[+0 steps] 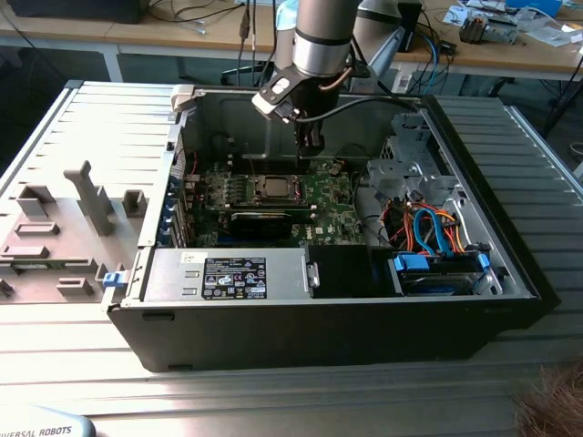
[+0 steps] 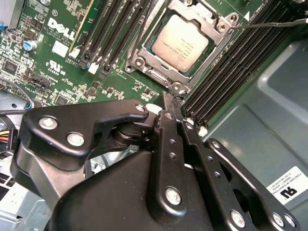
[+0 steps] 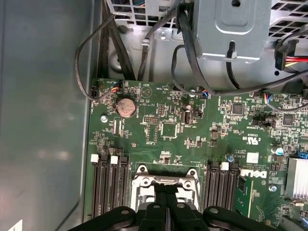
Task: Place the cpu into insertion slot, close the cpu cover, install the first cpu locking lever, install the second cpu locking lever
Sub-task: 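Close the cpu cover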
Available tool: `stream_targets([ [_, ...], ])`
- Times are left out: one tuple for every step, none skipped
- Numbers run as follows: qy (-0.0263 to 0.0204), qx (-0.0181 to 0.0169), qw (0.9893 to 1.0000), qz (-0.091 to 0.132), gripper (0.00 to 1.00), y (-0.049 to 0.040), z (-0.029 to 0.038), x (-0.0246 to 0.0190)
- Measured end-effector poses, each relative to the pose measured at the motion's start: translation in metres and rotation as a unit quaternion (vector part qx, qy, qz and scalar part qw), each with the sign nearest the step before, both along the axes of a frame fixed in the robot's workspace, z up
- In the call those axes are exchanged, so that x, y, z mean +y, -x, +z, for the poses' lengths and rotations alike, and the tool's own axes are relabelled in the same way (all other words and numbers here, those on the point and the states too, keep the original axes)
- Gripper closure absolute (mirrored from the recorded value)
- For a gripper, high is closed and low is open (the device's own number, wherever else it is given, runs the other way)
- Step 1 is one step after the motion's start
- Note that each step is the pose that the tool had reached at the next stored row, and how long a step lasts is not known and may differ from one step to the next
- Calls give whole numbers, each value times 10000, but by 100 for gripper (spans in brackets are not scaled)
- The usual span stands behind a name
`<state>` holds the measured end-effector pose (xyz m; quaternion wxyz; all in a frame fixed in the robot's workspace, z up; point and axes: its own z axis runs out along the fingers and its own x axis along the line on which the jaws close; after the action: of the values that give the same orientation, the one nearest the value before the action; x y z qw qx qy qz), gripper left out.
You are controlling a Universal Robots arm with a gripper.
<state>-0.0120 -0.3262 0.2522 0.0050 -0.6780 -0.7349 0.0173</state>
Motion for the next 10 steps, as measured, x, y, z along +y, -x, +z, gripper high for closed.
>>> stream_targets([
  [0,0,10000,0,89,5,-1,0],
  [0,0,10000,0,89,11,-2,0],
  [0,0,10000,0,89,17,-3,0],
  [0,0,10000,0,89,21,-4,0],
  [-1,0,10000,0,89,26,-5,0],
  [0,0,10000,0,89,30,-6,0],
  [0,0,10000,0,89,34,-7,0],
  [0,0,10000,0,89,37,-8,0],
  [0,0,10000,0,89,42,-8,0],
  [0,0,10000,1,89,46,-9,0],
])
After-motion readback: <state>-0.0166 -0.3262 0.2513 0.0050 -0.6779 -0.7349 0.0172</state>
